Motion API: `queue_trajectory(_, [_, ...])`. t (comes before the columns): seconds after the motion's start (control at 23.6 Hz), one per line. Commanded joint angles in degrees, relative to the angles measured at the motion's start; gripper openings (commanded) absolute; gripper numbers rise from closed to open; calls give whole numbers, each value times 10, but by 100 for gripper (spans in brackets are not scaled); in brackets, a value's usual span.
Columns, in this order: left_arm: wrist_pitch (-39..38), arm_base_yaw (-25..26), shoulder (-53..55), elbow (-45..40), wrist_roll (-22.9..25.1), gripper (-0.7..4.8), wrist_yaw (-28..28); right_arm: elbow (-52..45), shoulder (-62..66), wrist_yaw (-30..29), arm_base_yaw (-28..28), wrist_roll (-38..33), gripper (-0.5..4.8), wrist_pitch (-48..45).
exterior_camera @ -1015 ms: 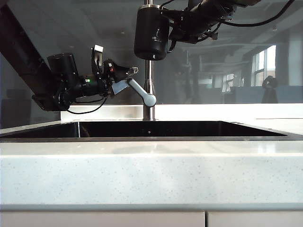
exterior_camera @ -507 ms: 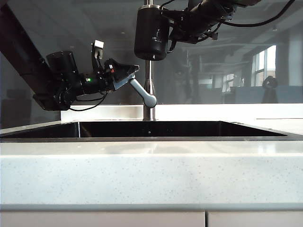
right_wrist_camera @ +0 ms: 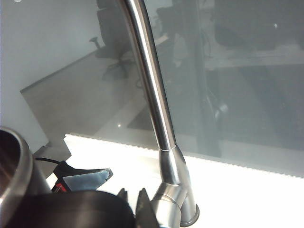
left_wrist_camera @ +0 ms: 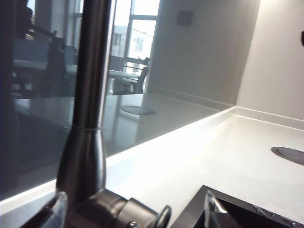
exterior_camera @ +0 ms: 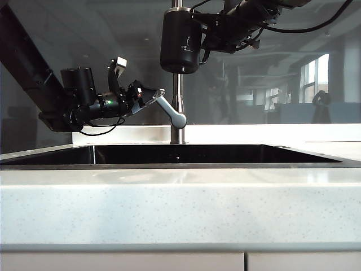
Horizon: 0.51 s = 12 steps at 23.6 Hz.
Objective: Pick up the mug next to the sink, go to the faucet to get some water, pour the water into the sink, and finally put the mug back to its place.
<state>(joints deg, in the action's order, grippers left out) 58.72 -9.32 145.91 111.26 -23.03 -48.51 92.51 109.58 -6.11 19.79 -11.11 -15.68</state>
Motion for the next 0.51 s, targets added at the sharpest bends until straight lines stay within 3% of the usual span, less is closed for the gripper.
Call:
queue_trajectory(0.04, [-1,1,-5,2,6,369,10,6,-6,0,1,-4,-1,-26])
queue_trajectory(0.51, [0,1,-5,2,14,369,14,6,-6,0,1,-4,-1,-26])
